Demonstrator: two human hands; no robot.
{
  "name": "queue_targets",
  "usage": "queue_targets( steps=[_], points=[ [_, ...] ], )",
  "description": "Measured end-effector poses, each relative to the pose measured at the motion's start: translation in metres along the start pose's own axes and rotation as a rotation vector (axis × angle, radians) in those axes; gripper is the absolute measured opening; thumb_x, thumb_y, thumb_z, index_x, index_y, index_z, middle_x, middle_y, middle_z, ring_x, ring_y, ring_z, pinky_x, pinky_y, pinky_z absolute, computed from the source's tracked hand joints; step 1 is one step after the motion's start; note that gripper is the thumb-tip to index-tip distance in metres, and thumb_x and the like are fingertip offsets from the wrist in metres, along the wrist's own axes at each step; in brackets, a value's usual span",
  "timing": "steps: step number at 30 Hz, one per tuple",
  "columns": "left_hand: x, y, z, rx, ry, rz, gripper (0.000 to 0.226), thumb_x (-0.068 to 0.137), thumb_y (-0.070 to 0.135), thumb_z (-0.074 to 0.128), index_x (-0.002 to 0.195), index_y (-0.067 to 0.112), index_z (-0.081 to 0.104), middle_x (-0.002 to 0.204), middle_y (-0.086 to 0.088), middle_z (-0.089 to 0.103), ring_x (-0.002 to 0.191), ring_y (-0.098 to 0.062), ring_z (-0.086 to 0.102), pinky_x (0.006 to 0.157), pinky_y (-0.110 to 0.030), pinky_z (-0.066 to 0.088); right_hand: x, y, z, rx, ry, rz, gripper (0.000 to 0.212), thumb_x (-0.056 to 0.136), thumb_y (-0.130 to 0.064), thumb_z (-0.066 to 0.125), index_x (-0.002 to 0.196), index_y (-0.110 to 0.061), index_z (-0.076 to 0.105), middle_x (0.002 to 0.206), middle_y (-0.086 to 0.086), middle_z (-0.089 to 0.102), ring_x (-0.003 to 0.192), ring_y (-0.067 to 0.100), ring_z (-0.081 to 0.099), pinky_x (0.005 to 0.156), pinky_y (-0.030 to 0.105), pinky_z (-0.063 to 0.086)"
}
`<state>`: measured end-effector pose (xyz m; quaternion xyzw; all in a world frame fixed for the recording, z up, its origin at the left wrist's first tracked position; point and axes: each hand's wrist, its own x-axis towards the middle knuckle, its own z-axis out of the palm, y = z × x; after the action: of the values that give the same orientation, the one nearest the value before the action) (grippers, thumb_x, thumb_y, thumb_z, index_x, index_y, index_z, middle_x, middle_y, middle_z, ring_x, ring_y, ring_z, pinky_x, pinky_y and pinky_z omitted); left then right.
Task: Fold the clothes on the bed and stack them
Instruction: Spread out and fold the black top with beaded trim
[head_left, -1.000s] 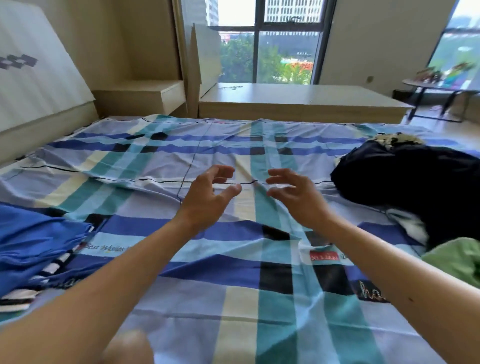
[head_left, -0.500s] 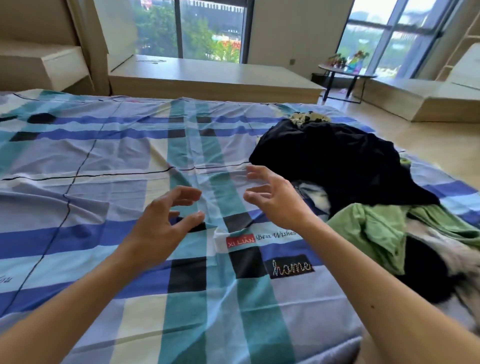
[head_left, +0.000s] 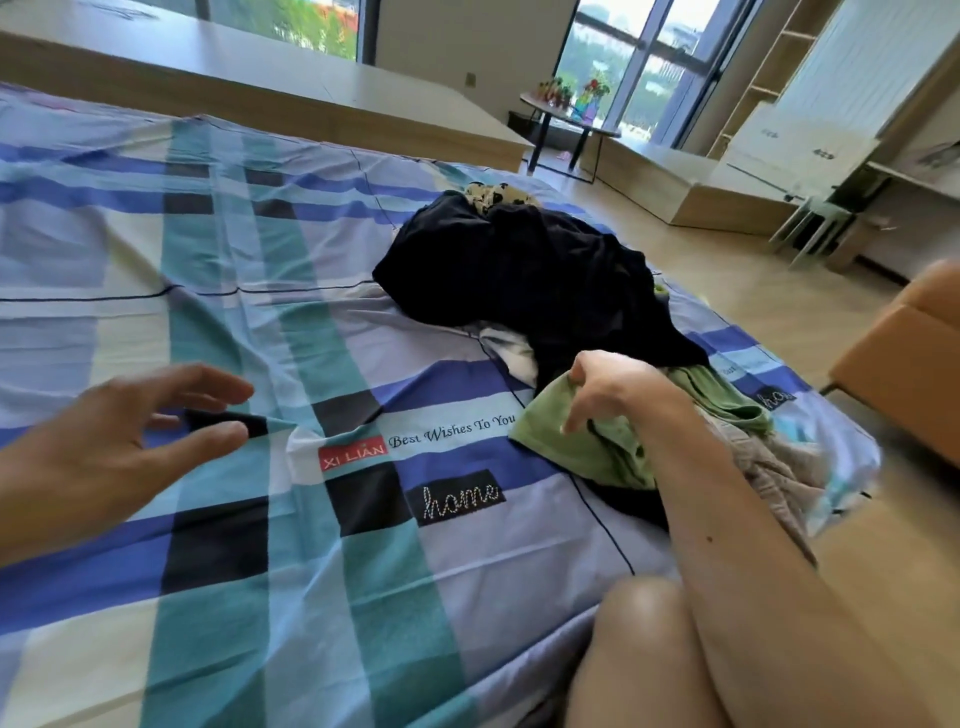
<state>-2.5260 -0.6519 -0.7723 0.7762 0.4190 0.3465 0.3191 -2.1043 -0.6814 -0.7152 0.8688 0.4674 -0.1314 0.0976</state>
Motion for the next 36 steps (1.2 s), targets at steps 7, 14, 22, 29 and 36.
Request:
queue_targets(
  steps=[7, 14, 22, 29, 36],
  points=[
    [-0.006, 0.001, -0.008, 0.102, -0.067, 0.007, 0.059, 0.067, 0.092, 0.05, 0.113, 0.055, 0.059, 0.105, 0.035, 0.066, 0.097, 0.013, 0.062, 0.086, -0.035, 0.053, 0.015, -0.004, 0.029, 0.034, 0.167, 0.041, 0.049, 0.074, -0.022, 0.08, 0.114, -0.026, 0.051, 0.116, 0.008, 0.056, 0.109, 0.033, 0.06, 0.092, 0.042, 0.053],
    [-0.008, 0.002, -0.011, 0.139, -0.162, -0.037, 0.078, 0.058, 0.101, 0.039, 0.107, 0.045, 0.063, 0.106, 0.035, 0.064, 0.101, 0.015, 0.059, 0.087, -0.023, 0.047, 0.02, -0.022, 0.036, 0.1, 0.274, 0.044, 0.023, 0.09, -0.017, 0.053, 0.109, -0.025, 0.065, 0.119, 0.01, 0.061, 0.11, 0.034, 0.061, 0.091, 0.039, 0.051],
    [-0.012, -0.006, -0.008, 0.216, -0.215, -0.058, 0.068, 0.058, 0.101, 0.036, 0.108, 0.059, 0.057, 0.106, 0.036, 0.062, 0.105, 0.013, 0.056, 0.093, -0.031, 0.051, 0.036, -0.02, 0.015, 0.161, 0.707, 0.037, 0.023, 0.08, -0.031, 0.071, 0.102, -0.028, 0.063, 0.142, 0.011, 0.042, 0.136, 0.035, 0.033, 0.109, 0.048, 0.033],
    [-0.021, 0.01, -0.007, 0.256, -0.242, -0.082, 0.087, 0.047, 0.108, 0.017, 0.106, 0.055, 0.051, 0.113, 0.04, 0.051, 0.111, 0.018, 0.045, 0.087, -0.009, 0.039, 0.069, -0.024, 0.036, 0.372, 0.671, 0.015, 0.038, 0.082, -0.019, 0.072, 0.117, -0.006, 0.064, 0.142, 0.011, 0.051, 0.125, 0.034, 0.053, 0.104, 0.045, 0.044],
    [-0.022, 0.029, -0.002, 0.24, -0.295, -0.207, 0.076, 0.059, 0.095, 0.037, 0.116, 0.047, 0.055, 0.111, 0.031, 0.058, 0.108, 0.015, 0.05, 0.089, -0.012, 0.041, 0.016, -0.051, 0.005, 1.018, 0.771, -0.33, 0.03, 0.086, 0.004, 0.061, 0.082, -0.024, 0.073, 0.066, 0.0, 0.067, 0.038, 0.012, 0.044, 0.04, 0.026, 0.038]
  ],
)
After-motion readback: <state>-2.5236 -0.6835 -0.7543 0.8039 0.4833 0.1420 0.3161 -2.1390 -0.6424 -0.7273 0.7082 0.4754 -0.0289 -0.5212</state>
